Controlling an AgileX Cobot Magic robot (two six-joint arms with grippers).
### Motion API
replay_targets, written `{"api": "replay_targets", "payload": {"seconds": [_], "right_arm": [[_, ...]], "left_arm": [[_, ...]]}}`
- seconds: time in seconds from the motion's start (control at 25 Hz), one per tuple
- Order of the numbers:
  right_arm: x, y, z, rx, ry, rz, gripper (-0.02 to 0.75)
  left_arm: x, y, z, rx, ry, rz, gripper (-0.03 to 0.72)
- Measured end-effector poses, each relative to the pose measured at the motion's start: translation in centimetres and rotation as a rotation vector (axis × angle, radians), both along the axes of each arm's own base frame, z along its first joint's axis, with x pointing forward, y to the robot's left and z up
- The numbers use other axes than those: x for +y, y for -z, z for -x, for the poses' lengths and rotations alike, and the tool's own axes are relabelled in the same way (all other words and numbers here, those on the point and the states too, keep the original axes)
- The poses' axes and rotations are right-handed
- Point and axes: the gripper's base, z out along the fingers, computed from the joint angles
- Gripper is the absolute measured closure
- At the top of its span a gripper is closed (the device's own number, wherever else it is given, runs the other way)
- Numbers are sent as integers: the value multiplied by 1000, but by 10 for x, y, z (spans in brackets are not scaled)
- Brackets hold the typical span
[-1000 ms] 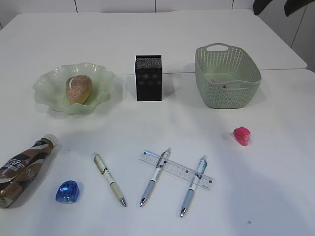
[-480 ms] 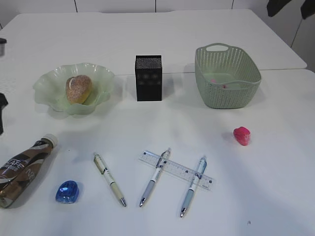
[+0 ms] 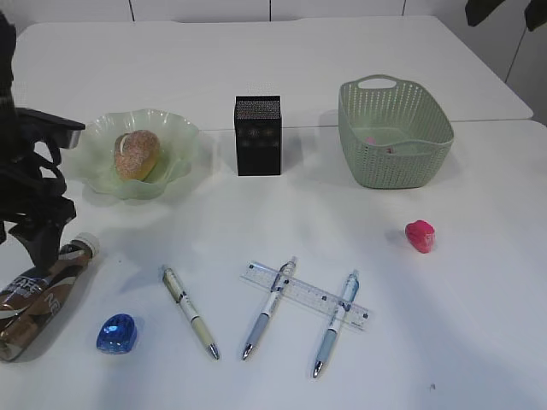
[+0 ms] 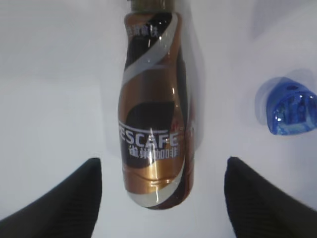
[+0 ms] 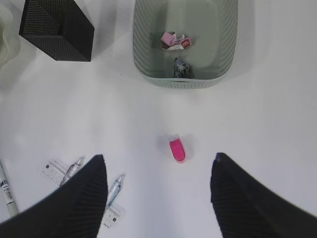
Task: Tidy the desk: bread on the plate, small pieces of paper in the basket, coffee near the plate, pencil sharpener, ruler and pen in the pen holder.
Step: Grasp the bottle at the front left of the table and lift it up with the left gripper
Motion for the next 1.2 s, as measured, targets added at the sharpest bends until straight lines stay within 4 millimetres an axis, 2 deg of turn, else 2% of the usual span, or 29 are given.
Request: {"api": "replay_targets", "payload": {"seconds": [0.48,1.2], "right_arm": [[0,0,0,2,-5,4,225],[0,0,0,1,-13,9,225]], "left_arm": [[-8,26,-35,26,31,-15,139],[-8,75,-42,145,37,-53,139]]}}
